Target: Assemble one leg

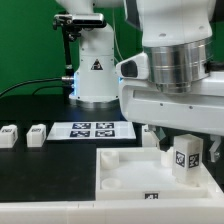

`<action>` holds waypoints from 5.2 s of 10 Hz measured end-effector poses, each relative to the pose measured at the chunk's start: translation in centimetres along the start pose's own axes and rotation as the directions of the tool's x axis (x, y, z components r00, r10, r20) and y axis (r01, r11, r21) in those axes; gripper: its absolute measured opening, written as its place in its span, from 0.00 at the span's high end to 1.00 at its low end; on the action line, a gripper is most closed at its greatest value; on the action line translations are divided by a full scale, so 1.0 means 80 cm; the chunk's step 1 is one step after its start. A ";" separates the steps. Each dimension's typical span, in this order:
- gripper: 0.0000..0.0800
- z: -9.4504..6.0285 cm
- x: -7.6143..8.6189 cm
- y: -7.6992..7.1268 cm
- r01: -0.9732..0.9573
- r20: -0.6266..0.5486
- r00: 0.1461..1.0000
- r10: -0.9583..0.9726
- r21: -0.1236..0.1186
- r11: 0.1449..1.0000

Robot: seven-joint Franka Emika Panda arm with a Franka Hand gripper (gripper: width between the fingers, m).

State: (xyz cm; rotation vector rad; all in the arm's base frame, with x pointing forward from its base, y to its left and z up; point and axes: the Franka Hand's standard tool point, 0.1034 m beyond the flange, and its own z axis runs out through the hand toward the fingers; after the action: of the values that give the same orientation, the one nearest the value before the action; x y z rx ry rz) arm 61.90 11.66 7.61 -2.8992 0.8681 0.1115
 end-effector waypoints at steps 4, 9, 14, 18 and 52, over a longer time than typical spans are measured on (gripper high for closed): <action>0.19 0.002 -0.011 -0.008 0.515 0.000 0.857 -0.516 -0.064 0.855; 0.22 0.003 -0.012 -0.008 0.645 0.012 0.763 -0.646 -0.061 0.761; 0.63 0.003 -0.007 -0.003 0.625 0.011 0.780 -0.626 -0.066 0.778; 0.63 0.004 -0.008 -0.002 0.352 -0.006 0.936 -0.353 -0.056 0.934; 0.64 0.001 0.004 -0.003 0.500 -0.034 0.863 -0.504 -0.076 0.862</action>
Offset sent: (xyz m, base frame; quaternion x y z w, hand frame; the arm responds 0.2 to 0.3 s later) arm -0.0119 -0.0005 -0.0004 -0.0233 0.0178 -0.3039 0.9523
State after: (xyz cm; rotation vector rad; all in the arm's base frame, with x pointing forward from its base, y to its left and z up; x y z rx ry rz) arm 62.31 11.65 7.50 -3.0892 0.0854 0.0153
